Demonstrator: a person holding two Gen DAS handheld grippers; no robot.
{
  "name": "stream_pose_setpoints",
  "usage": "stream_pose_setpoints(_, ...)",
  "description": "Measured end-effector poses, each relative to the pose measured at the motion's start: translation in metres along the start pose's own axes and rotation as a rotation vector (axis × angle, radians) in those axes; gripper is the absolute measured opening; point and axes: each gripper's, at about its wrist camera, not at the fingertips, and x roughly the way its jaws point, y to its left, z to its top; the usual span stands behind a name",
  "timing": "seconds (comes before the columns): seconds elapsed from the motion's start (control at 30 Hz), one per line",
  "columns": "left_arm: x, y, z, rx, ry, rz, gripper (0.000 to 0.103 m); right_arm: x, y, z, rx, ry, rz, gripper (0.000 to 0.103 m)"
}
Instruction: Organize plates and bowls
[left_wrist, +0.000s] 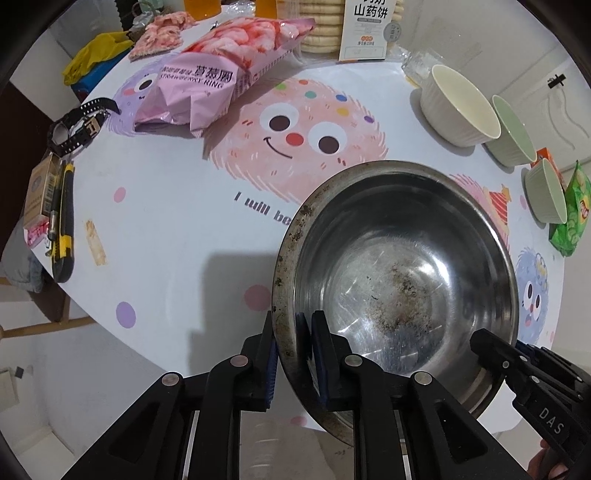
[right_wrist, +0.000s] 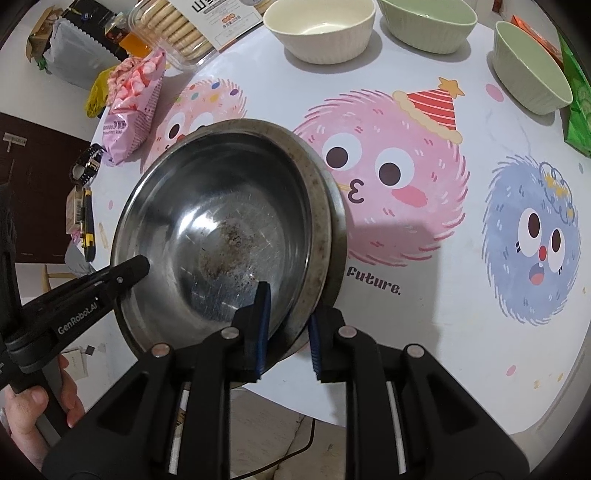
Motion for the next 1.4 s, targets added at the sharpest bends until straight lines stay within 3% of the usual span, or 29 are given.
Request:
stream_pose_setpoints(0.23,0.008,-0.002,-0.009,0.003,0.023,-0.02,0.024,-0.001,0.002,-0.001,-0.005,0.006,-0.015,0.022)
stream_pose_setpoints(0.3,0.008,-0.003,-0.011,0.006,0.023,-0.019,0.03,-0.002,0.005,-0.002,-0.011,0.007,-0.021,0.025)
stream_pose_setpoints(0.33,0.008,-0.003,-0.011,0.006,0.022,-0.024,0.033,-0.003,0.006,-0.002,-0.016,0.005,-0.022,0.03)
stream_pose_setpoints(0.4,0.005,-0.002,-0.012,0.006,0.016,-0.035,0.049,-0.005,0.007,-0.003,-0.03,-0.002,-0.044,0.047)
stream_pose_setpoints(0.43,0.003,-0.002,-0.012,0.005,0.008,-0.038,0.052,-0.007,0.008,-0.004,-0.038,-0.008,-0.05,0.058)
stream_pose_setpoints(0.6,-0.005,-0.001,-0.012,0.01,-0.017,-0.048,0.072,-0.013,0.004,-0.006,-0.035,-0.019,-0.053,0.062)
stream_pose_setpoints(0.73,-0.009,-0.001,-0.013,-0.002,-0.027,-0.069,0.086,-0.02,-0.003,-0.007,-0.018,-0.035,-0.055,0.078)
stream_pose_setpoints(0.83,-0.01,-0.005,-0.011,0.013,-0.031,-0.067,0.093,-0.024,-0.01,-0.007,0.0,-0.044,-0.053,0.083)
stream_pose_setpoints(0.9,-0.011,-0.008,-0.009,0.019,-0.041,-0.066,0.103,-0.028,-0.017,-0.006,0.018,-0.053,-0.052,0.086)
stream_pose_setpoints(1.03,-0.015,-0.017,-0.001,0.047,-0.055,-0.063,0.103,-0.036,-0.03,-0.005,0.049,-0.077,-0.055,0.103)
stream_pose_setpoints(1.4,-0.027,-0.051,0.04,0.15,-0.092,-0.041,0.103,-0.064,-0.074,0.018,0.2,-0.154,-0.024,0.103)
